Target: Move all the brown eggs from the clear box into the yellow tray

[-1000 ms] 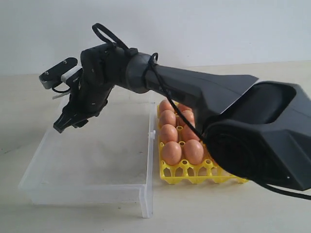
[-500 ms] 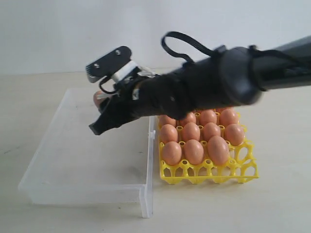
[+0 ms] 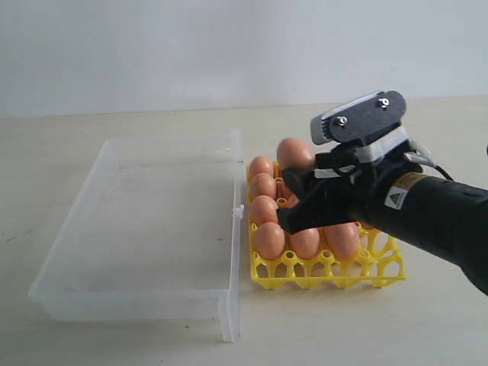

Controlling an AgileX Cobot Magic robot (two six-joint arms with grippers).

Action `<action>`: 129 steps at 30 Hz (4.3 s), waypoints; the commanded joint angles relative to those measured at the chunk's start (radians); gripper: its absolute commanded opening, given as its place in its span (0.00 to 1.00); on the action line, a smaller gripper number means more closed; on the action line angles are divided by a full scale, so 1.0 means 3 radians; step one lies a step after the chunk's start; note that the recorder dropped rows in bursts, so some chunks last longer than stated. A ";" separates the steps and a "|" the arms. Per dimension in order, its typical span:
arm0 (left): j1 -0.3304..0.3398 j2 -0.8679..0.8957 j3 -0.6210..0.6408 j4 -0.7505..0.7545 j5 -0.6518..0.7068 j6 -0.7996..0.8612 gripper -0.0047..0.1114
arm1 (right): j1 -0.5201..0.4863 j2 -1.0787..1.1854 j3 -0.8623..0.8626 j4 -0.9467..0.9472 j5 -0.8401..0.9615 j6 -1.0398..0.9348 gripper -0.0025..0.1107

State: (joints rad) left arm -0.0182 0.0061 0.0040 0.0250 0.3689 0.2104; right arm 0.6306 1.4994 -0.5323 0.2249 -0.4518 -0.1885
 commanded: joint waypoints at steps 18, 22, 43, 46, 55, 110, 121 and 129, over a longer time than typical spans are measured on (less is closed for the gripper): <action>-0.0018 -0.0020 -0.0013 0.0000 -0.0026 -0.0018 0.04 | -0.0096 0.0190 0.0765 0.0928 -0.0929 -0.0279 0.02; -0.0018 -0.0020 -0.0013 0.0000 -0.0026 -0.0018 0.04 | -0.0096 0.0240 0.0897 0.1061 -0.1159 -0.0306 0.02; -0.0018 -0.0020 -0.0013 0.0000 -0.0026 -0.0018 0.04 | -0.0329 0.0661 0.1012 0.0869 -0.1315 -0.0418 0.02; -0.0018 -0.0020 -0.0013 0.0000 -0.0026 -0.0018 0.04 | -0.0329 0.0786 0.1003 0.0741 -0.1439 -0.0412 0.02; -0.0018 -0.0020 -0.0013 0.0000 -0.0026 -0.0018 0.04 | -0.0329 0.0912 0.0781 0.0733 -0.1434 -0.0411 0.02; -0.0018 -0.0020 -0.0013 0.0000 -0.0026 -0.0018 0.04 | -0.0322 -0.2171 0.1335 0.0600 -0.0984 -0.1004 0.02; -0.0018 -0.0020 -0.0013 0.0000 -0.0026 -0.0018 0.04 | -0.0322 -0.2904 0.1758 0.0383 -0.0983 -0.1004 0.02; -0.0018 -0.0020 -0.0013 0.0000 -0.0026 -0.0018 0.04 | -0.0322 -0.3177 0.1774 0.0385 -0.0553 -0.0998 0.02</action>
State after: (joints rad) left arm -0.0182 0.0061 0.0040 0.0250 0.3689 0.2104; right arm 0.5346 0.5823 -0.0048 0.3491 -0.6833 -0.4837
